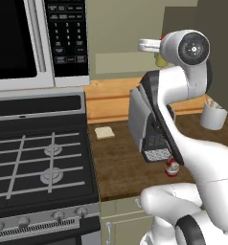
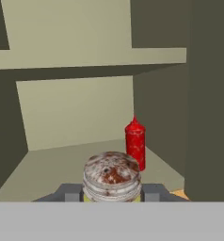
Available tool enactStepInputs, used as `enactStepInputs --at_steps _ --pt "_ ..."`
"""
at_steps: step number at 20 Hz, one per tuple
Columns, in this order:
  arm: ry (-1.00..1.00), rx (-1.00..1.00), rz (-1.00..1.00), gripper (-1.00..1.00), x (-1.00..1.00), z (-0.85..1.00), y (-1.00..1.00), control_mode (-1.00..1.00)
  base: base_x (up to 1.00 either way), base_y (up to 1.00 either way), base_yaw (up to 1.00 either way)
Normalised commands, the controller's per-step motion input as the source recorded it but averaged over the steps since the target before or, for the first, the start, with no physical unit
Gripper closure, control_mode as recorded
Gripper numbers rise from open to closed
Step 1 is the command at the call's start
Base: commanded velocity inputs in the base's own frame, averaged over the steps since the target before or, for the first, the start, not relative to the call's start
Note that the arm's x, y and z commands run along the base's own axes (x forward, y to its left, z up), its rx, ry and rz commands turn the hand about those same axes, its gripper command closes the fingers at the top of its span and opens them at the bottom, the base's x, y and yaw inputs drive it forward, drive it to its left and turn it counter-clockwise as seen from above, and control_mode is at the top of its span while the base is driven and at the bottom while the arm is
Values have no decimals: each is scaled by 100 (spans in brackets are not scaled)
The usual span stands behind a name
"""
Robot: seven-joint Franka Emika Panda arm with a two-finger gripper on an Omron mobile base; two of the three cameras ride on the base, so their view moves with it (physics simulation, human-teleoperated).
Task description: Put the shaker and condiment bottle from the counter next to their counterparts in the cabinet.
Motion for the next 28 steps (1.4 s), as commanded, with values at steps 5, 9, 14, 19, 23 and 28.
enactStepInputs --at_steps 5,9,14,19,23,28 --pt "-6 0 0 100 44 0 0 -100 0 0 0" --pt "-1 0 0 100 30 0 0 -100 0 0 0" --pt "0 0 0 100 39 -7 7 -100 0 0 0" --pt "0 0 0 100 38 -15 9 -100 0 0 0" --pt "0 0 0 100 41 -17 11 -100 0 0 0" --pt "0 0 0 100 48 -7 10 -100 0 0 0"
